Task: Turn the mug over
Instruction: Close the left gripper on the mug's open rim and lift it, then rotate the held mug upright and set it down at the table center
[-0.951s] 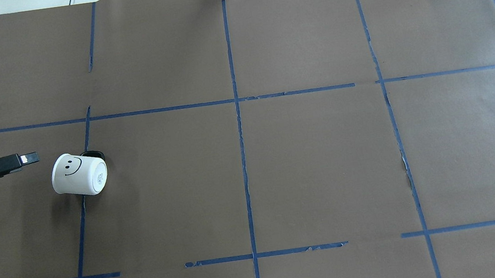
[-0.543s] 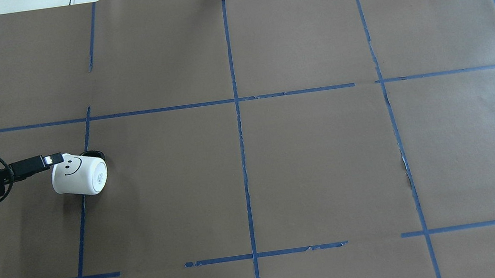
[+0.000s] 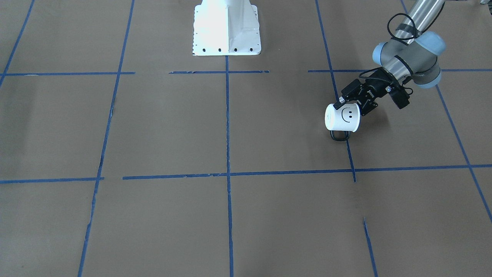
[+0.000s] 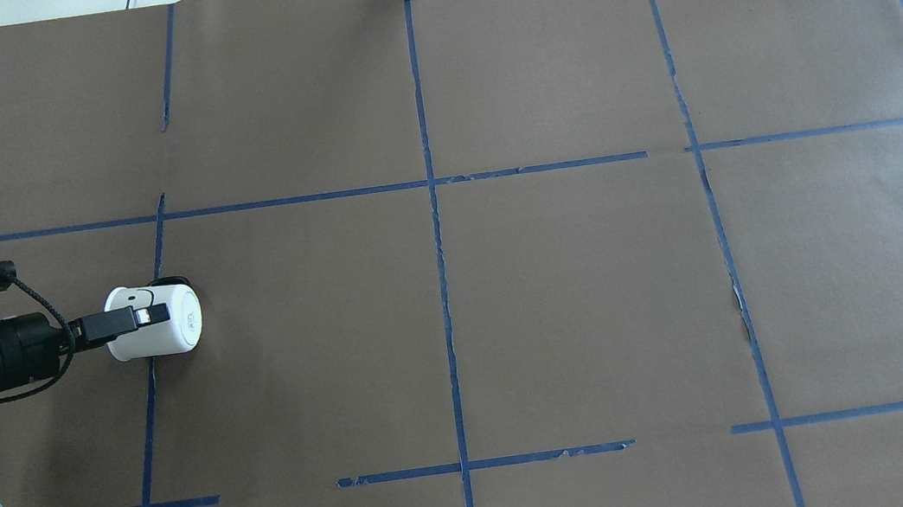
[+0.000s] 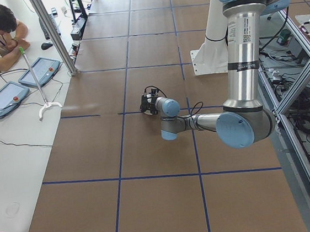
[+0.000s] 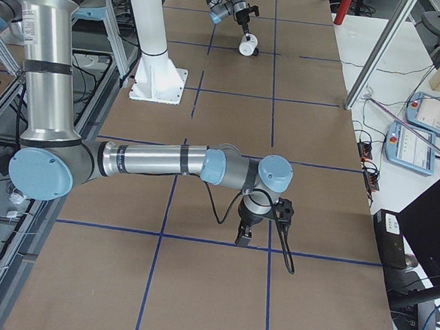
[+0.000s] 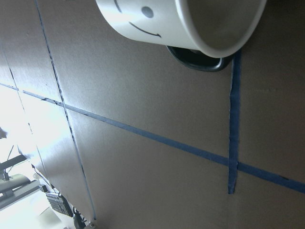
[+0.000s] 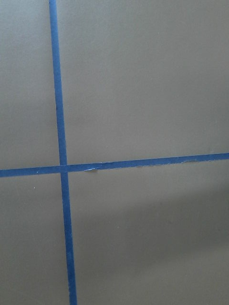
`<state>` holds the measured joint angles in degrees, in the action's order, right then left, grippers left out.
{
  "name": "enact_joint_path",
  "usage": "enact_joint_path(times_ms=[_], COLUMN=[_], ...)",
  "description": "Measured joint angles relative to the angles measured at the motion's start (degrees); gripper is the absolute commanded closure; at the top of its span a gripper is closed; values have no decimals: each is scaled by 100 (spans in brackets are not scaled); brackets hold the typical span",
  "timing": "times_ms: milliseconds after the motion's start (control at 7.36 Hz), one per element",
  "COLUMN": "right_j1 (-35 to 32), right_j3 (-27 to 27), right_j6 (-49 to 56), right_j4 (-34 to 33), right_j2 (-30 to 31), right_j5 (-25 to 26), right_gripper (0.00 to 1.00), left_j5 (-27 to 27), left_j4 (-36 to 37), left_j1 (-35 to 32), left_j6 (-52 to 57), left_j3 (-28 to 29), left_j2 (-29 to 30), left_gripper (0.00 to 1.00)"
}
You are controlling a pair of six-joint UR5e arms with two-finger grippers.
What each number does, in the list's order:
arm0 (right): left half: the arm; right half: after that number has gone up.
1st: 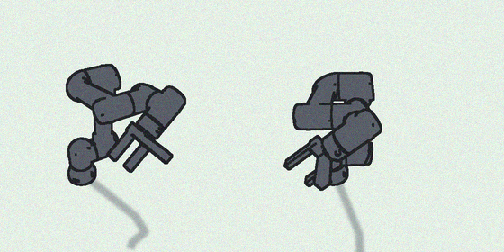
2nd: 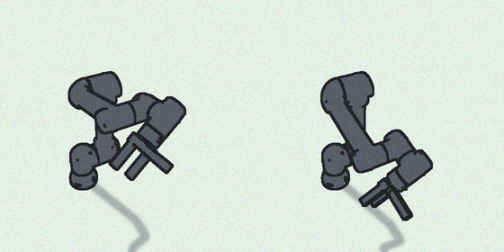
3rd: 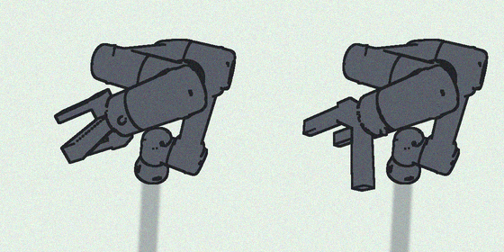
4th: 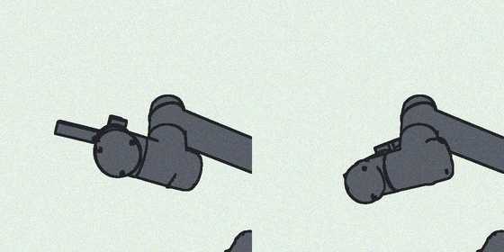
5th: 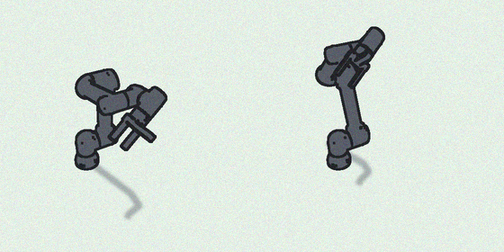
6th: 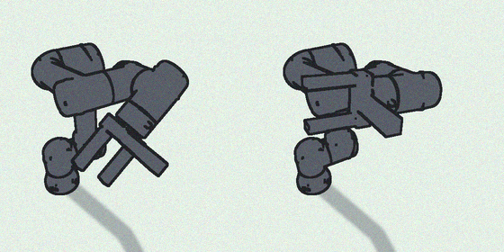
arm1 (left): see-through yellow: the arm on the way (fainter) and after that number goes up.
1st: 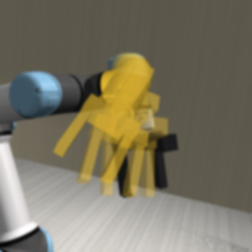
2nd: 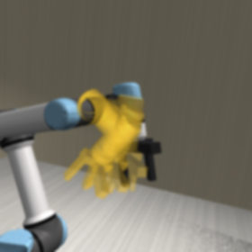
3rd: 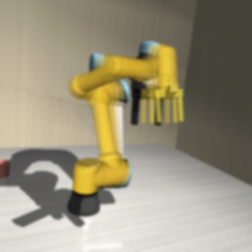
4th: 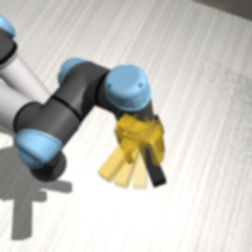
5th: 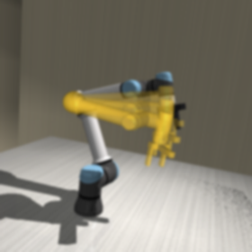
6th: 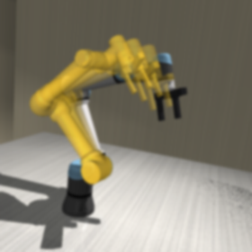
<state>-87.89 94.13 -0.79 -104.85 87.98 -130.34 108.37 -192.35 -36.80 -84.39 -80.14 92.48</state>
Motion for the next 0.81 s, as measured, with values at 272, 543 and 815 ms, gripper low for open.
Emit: enact_joint_path(times_ms=[272, 543, 815], right_j1=[0, 0, 0], right_j3=[0, 0, 0], right_j6=[0, 0, 0], right_j4=[0, 0, 0], right_j2=[0, 0, 0], right_j5=[0, 0, 0], right_gripper=[0, 0, 0], left_j5=[964, 1162, 1184], left_j4=[-31, -34, 23], left_j1=[-224, -406, -465], left_j6=[-303, -729, -1055], left_j3=[-13, -19, -22], left_j2=[127, 541, 941], left_gripper=[100, 100, 100])
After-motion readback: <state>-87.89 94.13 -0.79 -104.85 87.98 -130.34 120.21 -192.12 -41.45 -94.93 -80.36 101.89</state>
